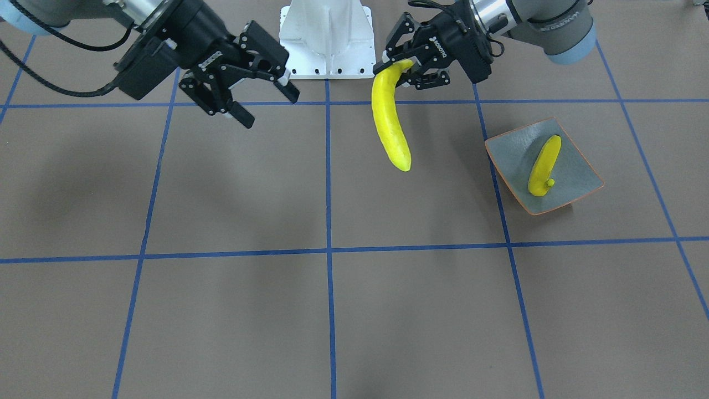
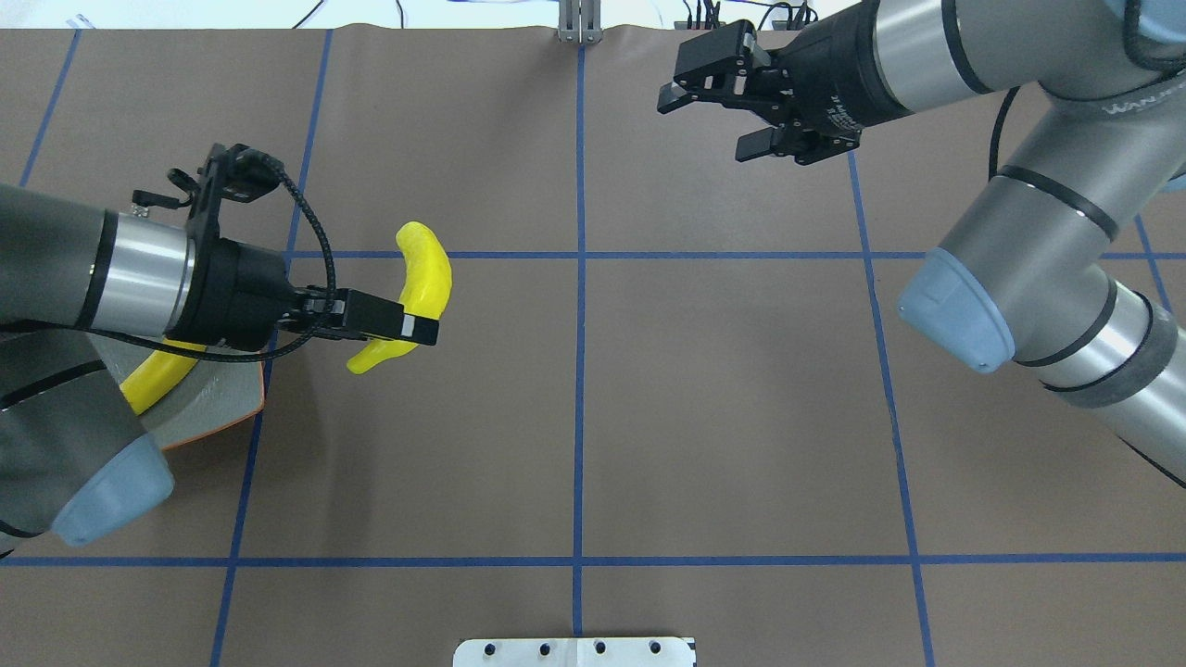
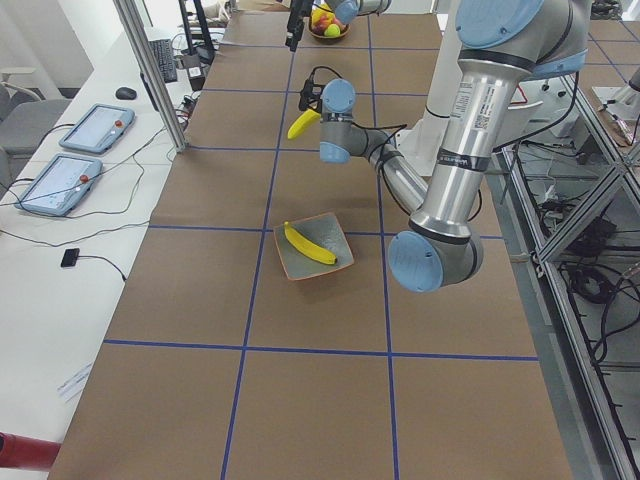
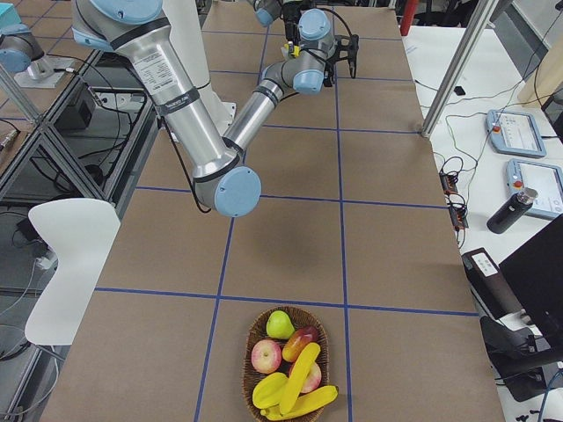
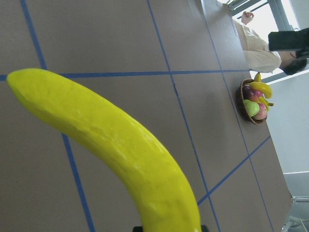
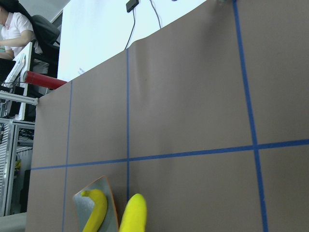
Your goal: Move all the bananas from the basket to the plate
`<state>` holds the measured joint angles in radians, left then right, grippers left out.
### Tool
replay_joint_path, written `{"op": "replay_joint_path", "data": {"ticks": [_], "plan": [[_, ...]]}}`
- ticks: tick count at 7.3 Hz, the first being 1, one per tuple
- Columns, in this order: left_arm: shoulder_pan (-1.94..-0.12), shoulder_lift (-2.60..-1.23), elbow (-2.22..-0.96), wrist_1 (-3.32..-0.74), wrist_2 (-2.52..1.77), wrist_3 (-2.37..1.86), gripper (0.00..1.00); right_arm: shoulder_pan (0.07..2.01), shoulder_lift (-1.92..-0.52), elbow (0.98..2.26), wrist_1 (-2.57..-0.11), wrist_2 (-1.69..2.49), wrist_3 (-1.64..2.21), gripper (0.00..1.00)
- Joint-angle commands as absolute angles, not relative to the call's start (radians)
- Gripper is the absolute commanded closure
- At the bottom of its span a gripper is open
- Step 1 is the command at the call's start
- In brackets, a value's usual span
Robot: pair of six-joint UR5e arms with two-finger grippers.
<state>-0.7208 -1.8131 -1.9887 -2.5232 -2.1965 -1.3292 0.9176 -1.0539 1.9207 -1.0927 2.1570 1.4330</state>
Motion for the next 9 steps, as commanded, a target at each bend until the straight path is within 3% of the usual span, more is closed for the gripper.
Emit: {"op": "replay_joint_path", "data": {"ticks": [1, 5, 9], "plan": [[-0.756, -1.664, -2.023, -2.523, -2.200, -1.240, 1.00, 1.004, -1.187, 1.916, -1.161, 2.174, 1.190, 0.00], [-0.790, -1.366, -2.016, -2.522, -2.188, -0.632, 1.00, 1.123, -1.299, 1.913, -1.276, 2.177, 0.843, 0.00], [-0.772, -1.359, -1.906, -2.513, -2.082, -0.359, 1.00, 1.172, -1.310, 1.894, -1.276, 2.224, 0.815, 0.00]]}}
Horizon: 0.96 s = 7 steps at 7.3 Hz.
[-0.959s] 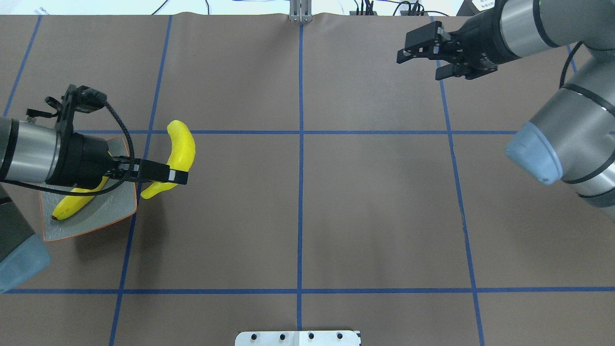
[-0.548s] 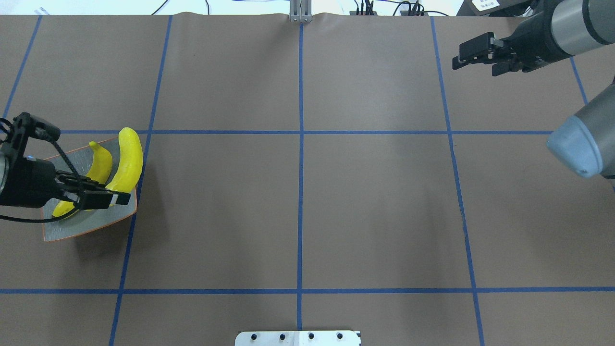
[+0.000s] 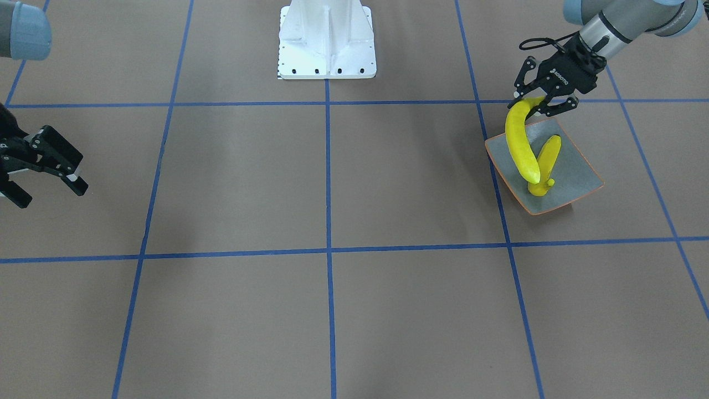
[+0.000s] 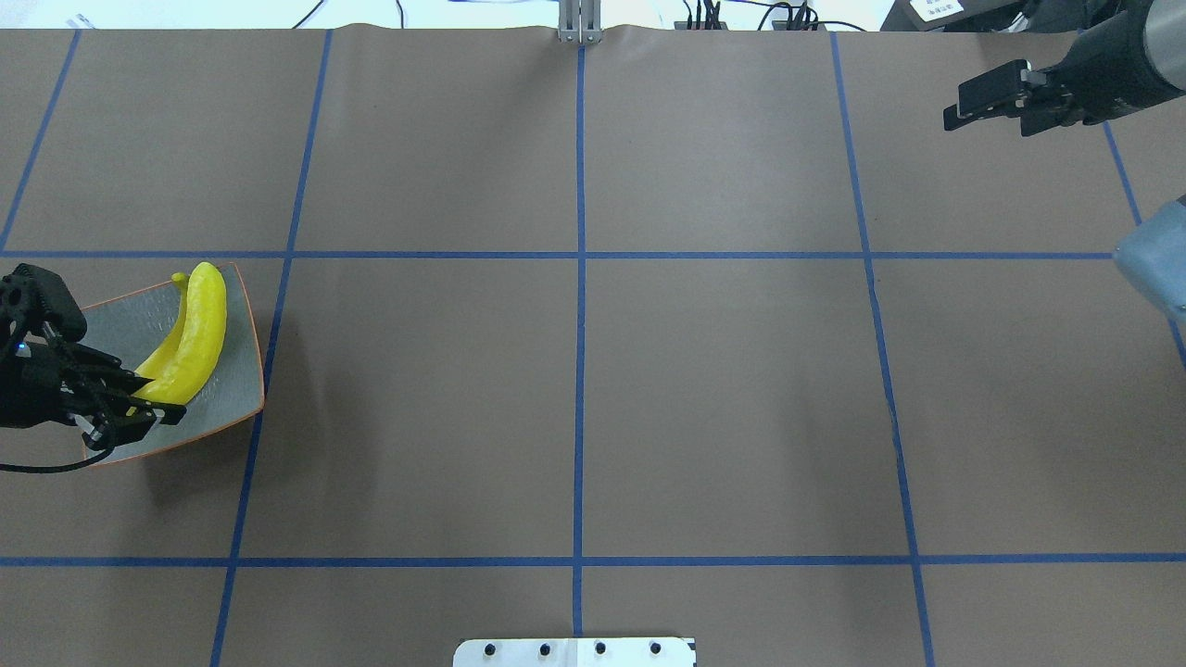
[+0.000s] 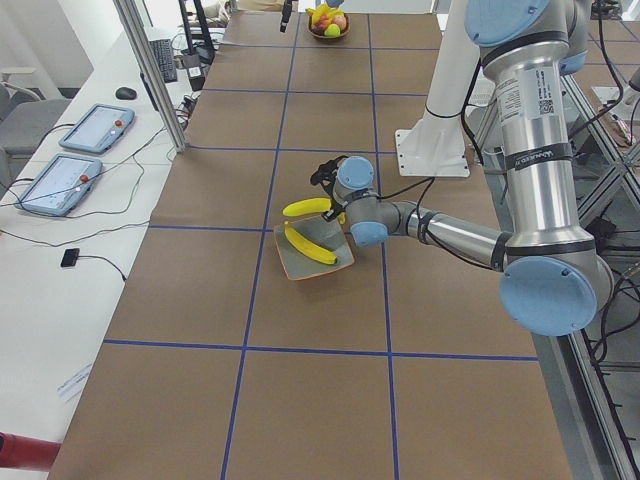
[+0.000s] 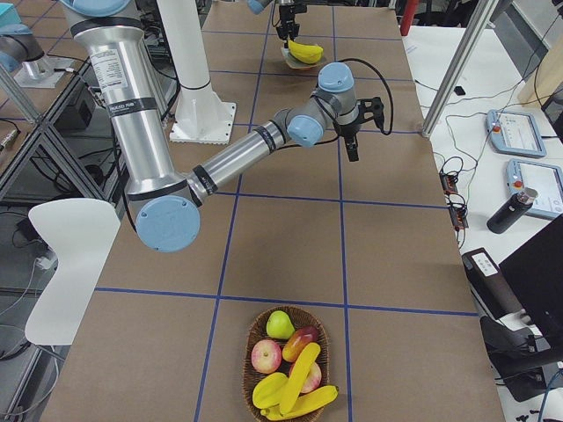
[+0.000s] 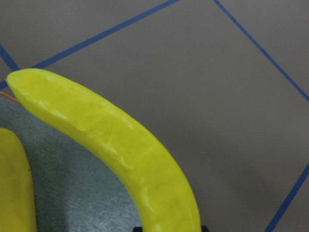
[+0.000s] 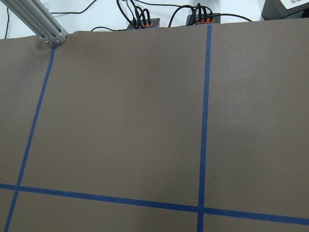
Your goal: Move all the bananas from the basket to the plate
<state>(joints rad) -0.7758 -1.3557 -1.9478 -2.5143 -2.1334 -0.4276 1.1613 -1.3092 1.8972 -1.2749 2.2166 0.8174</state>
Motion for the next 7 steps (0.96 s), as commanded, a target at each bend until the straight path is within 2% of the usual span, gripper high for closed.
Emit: {"op": "replay_joint_path", "data": {"ticks": [1, 2, 3, 4, 7], "plan": [[-0.772, -1.367, -1.899, -2.513, -2.083, -0.356, 1.00, 1.178, -1.310, 1.894, -1.276, 2.224, 0.815, 0.00], [-0.773, -1.367, -1.888, -2.513, -2.079, -0.354, 0.61, 1.181, -1.307, 1.890, -1.275, 2.224, 0.815, 0.00], [-0.775, -1.368, -1.867, -2.516, -2.069, -0.321, 0.14, 1.181, -1.305, 1.885, -1.275, 2.227, 0.815, 0.00], [-0.779, -1.365, -1.855, -2.522, -2.056, -0.275, 0.01, 1.183, -1.304, 1.885, -1.275, 2.230, 0.815, 0.00], [-0.848, -1.362, -1.864, -2.516, -2.084, -0.278, 0.01, 1.196, -1.310, 1.884, -1.273, 2.235, 0.808, 0.00]]}}
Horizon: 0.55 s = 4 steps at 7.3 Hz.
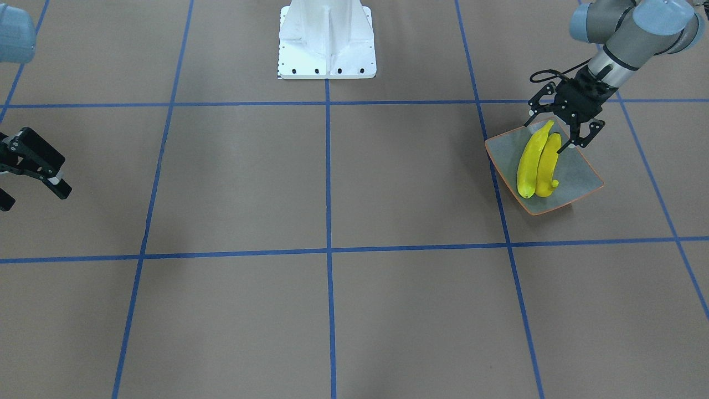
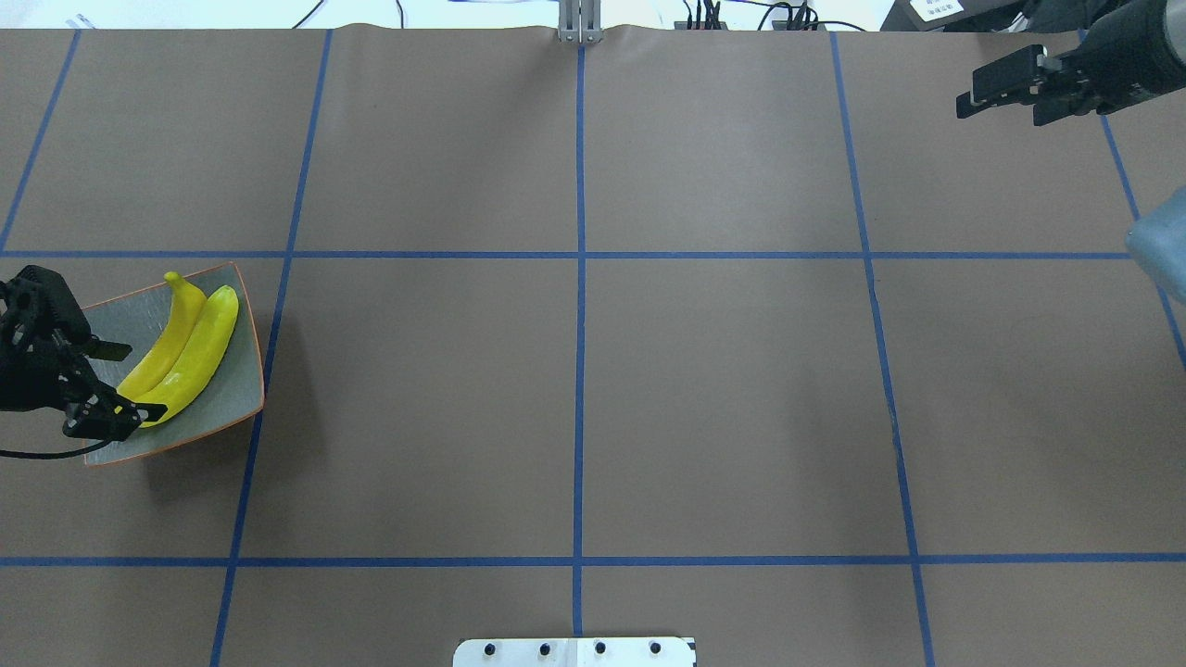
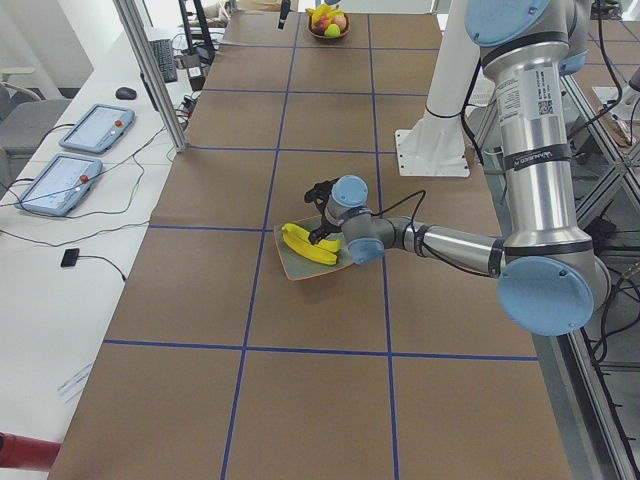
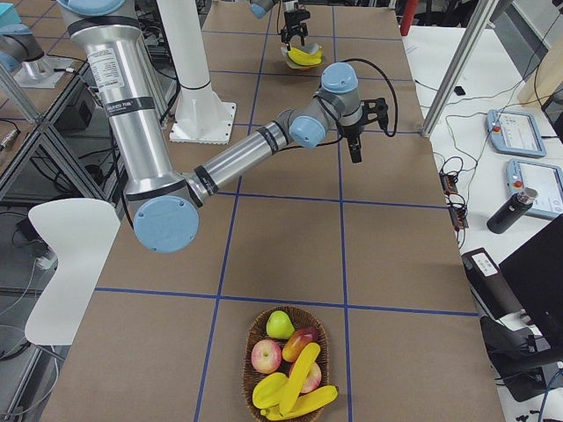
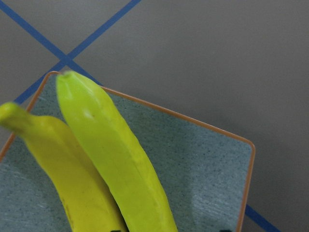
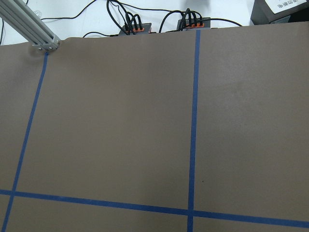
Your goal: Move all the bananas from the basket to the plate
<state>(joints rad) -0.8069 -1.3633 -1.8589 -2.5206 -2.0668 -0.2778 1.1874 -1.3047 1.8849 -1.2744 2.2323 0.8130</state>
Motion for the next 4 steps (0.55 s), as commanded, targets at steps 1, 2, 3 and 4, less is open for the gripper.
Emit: {"op": "replay_joint_path", "data": {"ticks": [1, 2, 3, 4], "plan": [[-0.930, -1.367, -1.864, -2.505, -2.153, -0.297, 0.01, 1.227, -1.328, 1.875, -1.278, 2.265, 0.746, 0.00], [-1.021, -1.371, -1.865, -2.475, -2.228, -0.328, 0.01, 1.280, -1.365, 1.847, -1.276, 2.307, 0.629, 0.00], [-1.070, -1.400, -1.867, -2.467, -2.265, -0.387, 0.01, 1.331, -1.423, 1.836, -1.278, 2.316, 0.485, 0.00], [-1.071, -1.416, -1.868, -2.468, -2.276, -0.476, 0.01, 1.380, -1.483, 1.827, -1.278, 2.324, 0.345, 0.00]]}}
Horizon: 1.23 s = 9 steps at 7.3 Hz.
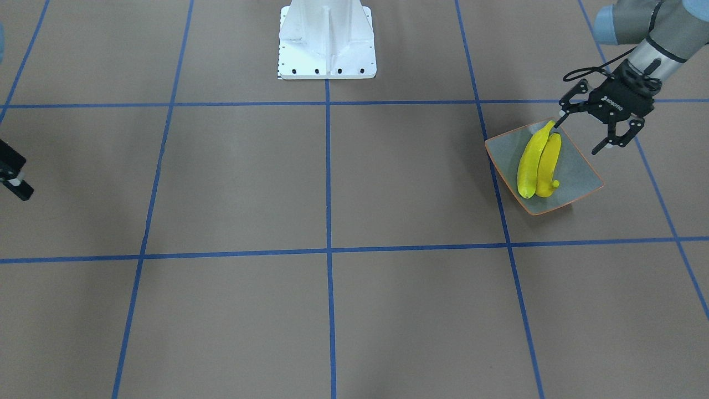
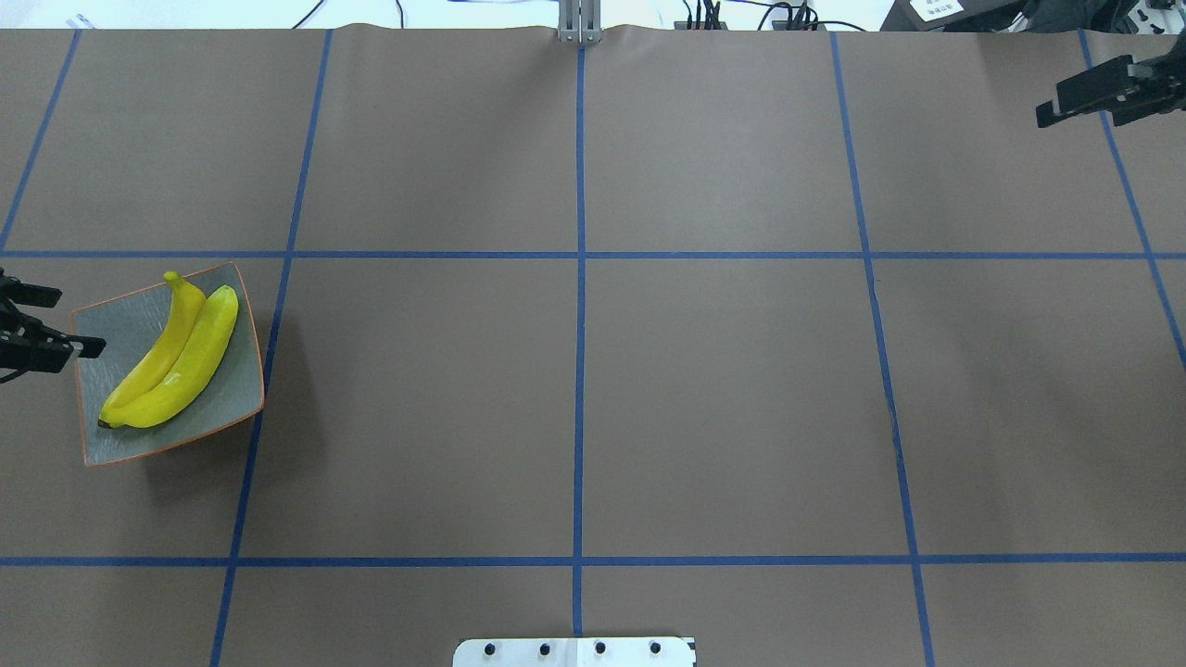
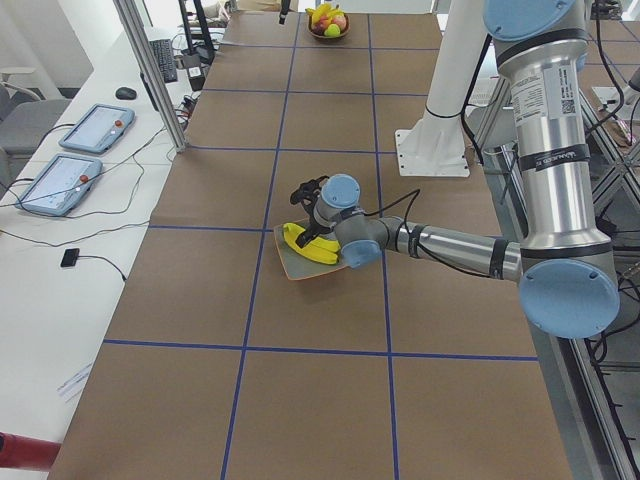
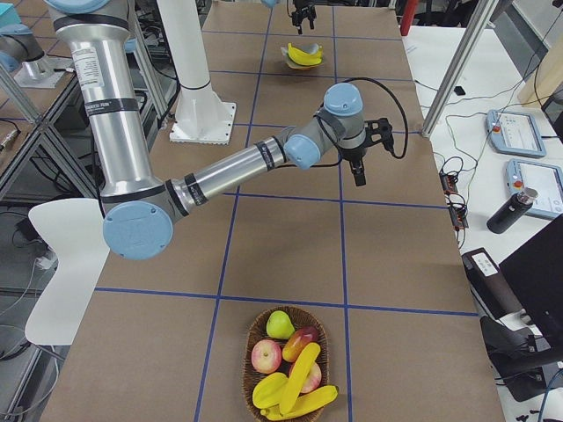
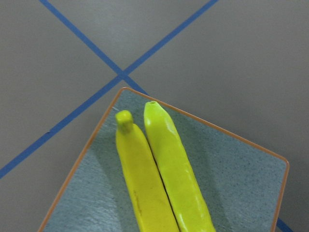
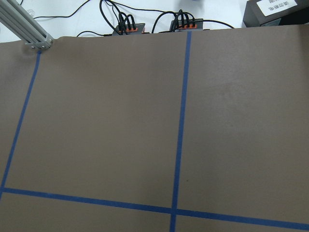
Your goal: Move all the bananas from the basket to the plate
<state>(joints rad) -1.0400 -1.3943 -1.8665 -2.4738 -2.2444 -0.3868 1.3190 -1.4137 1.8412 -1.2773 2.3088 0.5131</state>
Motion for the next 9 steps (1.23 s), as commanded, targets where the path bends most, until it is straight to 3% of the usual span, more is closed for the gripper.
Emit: {"op": "replay_joint_path", "data": {"ticks": [1, 6, 9], "plan": [[-1.071, -1.431, -1.867, -2.479, -2.278, -0.553, 0.01, 1.440, -1.535, 1.795, -1.276, 2.333, 0.169, 0.00], [-1.069, -1.439, -1.875, -2.493, -2.278, -0.630, 0.01, 1.624, -1.568, 1.407, -1.264, 2.288, -0.709, 0.00], [-1.069, -1.439, -1.884, -2.494, -2.276, -0.650, 0.01, 1.623, -1.630, 1.387, -1.247, 2.136, -0.808, 0.00]]}}
